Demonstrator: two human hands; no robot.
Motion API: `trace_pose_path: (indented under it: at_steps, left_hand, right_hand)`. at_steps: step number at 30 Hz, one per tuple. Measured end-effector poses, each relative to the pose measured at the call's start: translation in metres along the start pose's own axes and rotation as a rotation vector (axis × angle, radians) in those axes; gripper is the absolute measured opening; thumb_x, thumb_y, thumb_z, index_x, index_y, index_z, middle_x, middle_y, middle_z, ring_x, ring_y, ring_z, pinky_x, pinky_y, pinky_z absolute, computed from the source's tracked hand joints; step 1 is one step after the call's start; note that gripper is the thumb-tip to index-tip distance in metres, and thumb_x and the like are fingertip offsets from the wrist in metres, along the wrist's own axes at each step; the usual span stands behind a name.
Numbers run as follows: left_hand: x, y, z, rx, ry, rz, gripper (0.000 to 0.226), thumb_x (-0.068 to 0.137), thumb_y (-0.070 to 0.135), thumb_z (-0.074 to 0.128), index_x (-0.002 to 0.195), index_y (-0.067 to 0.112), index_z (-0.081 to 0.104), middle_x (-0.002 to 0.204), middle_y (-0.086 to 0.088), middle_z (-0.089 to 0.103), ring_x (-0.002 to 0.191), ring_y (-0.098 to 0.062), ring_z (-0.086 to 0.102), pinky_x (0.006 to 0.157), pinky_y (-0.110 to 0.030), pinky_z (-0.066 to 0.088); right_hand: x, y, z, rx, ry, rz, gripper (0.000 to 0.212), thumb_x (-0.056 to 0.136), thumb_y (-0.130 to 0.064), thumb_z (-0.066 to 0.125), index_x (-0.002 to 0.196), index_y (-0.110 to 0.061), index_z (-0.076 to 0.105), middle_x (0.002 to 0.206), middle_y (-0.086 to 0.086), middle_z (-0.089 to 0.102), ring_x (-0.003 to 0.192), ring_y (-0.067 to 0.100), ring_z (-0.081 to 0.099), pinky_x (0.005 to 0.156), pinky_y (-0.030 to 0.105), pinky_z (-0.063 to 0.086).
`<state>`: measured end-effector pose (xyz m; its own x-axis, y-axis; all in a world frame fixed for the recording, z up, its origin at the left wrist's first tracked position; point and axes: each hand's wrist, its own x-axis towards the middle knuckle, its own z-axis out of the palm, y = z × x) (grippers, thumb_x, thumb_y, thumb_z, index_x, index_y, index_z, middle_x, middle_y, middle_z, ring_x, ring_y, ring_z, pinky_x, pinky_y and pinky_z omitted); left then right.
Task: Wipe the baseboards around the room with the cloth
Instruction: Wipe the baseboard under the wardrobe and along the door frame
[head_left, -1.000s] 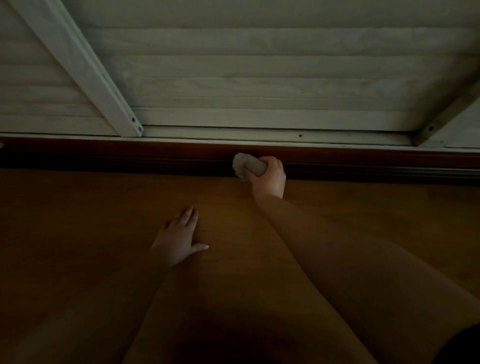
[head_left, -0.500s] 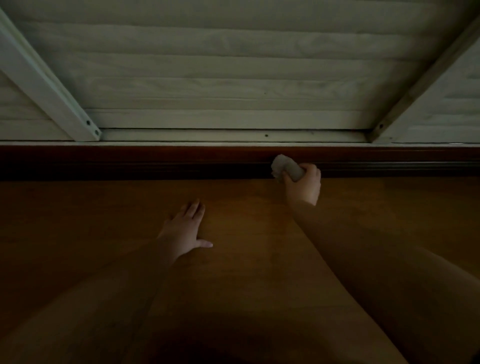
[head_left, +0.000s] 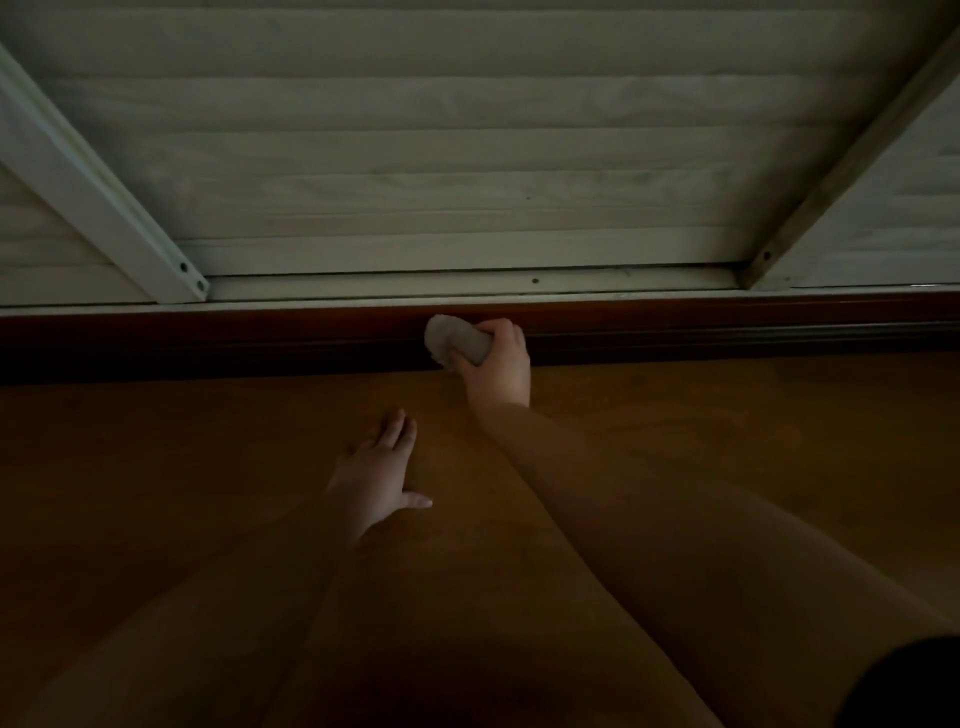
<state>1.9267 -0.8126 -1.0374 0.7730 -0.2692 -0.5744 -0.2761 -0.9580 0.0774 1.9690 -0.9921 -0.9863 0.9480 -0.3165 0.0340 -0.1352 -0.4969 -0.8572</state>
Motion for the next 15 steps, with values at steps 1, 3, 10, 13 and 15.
trace_pose_path:
  at_steps: [1,3,10,13,15]
  left_hand:
    - [0.002,0.002,-0.001,0.007,-0.014,-0.005,0.118,0.079,0.065,0.066,0.157,0.021,-0.01,0.163,0.0,-0.024,0.152,-0.027,-0.009,0.12,-0.054,0.013]
    - [0.003,0.005,-0.003,0.015,-0.037,-0.01,0.119,0.079,0.064,0.067,0.157,0.017,-0.01,0.163,-0.005,-0.023,0.151,-0.03,-0.01,0.121,-0.053,0.013]
    - [0.005,0.022,0.006,0.012,0.077,-0.025,0.119,0.076,0.083,0.05,0.157,0.017,-0.008,0.164,-0.006,-0.016,0.151,-0.032,-0.006,0.12,-0.055,0.01]
    - [0.011,0.039,0.006,0.017,0.137,0.083,0.107,0.081,0.081,0.044,0.157,0.025,-0.006,0.165,-0.001,-0.014,0.151,-0.028,-0.007,0.119,-0.055,0.011]
    - [0.016,0.055,0.003,-0.015,0.145,0.143,0.103,0.083,0.079,0.044,0.157,0.028,-0.005,0.165,0.0,-0.014,0.151,-0.026,-0.007,0.119,-0.053,0.012]
  right_hand:
    - [0.002,0.002,-0.002,-0.002,0.002,0.004,0.039,0.085,-0.016,0.074,0.12,-0.016,0.055,0.12,0.0,0.051,0.101,0.008,0.049,0.084,0.022,0.043]
    - [0.005,0.008,-0.01,-0.008,0.015,0.011,0.039,0.085,-0.016,0.074,0.119,-0.017,0.055,0.118,-0.001,0.051,0.099,0.007,0.048,0.083,0.021,0.043]
    - [0.017,0.039,-0.06,-0.041,0.075,0.052,0.038,0.086,-0.02,0.074,0.119,-0.019,0.054,0.119,-0.002,0.051,0.098,0.005,0.048,0.079,0.017,0.041]
    - [0.023,0.055,-0.088,-0.079,0.099,0.062,0.039,0.086,-0.02,0.074,0.12,-0.018,0.054,0.12,-0.001,0.051,0.1,0.006,0.048,0.083,0.021,0.042]
    - [0.026,0.065,-0.107,-0.098,0.121,0.075,0.04,0.086,-0.019,0.074,0.12,-0.017,0.054,0.119,-0.002,0.051,0.102,0.007,0.048,0.084,0.021,0.042]
